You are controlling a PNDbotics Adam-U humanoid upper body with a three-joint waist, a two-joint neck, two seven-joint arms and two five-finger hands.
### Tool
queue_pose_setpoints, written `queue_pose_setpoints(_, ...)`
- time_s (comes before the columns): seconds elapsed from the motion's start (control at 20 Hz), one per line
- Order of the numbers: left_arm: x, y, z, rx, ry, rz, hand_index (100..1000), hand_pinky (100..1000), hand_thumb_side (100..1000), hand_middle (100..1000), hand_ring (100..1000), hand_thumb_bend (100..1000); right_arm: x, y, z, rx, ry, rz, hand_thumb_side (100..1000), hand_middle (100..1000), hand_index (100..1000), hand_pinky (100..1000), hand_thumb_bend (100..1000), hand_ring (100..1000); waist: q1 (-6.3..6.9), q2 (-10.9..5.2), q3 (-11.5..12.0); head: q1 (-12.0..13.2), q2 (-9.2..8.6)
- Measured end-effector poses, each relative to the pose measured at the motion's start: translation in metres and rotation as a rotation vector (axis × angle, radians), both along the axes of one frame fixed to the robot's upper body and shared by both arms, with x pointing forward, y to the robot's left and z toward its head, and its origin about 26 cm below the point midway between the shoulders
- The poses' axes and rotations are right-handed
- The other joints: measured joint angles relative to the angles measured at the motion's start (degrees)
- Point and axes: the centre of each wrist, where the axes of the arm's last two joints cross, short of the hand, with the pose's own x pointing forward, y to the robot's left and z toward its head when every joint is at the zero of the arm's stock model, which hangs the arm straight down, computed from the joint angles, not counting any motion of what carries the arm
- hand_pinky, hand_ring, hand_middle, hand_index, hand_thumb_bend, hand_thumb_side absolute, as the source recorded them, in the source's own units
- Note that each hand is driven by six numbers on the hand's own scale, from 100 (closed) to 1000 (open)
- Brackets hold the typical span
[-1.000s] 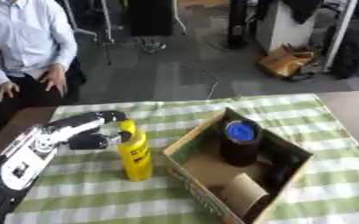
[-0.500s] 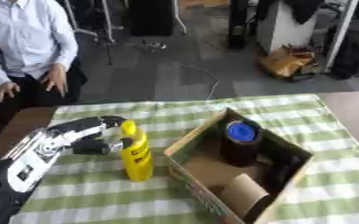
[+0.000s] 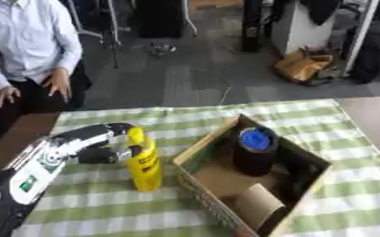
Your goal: Pick up objects on the table and place them in the box.
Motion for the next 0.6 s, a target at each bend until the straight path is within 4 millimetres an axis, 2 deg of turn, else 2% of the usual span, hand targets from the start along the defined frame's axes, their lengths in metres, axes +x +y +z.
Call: queue_pose_setpoints(0.6, -0.0001, -0.0026, 0.0040, -0.014, 0.013, -0.003, 1000, 1000, 1000, 1000, 1000, 296, 0.0000, 0.0001, 0.0000, 0.000, 0.000, 0.001, 1000, 682, 591, 793, 100, 733, 0.03, 0.00, 0.2, 0.0, -0.30)
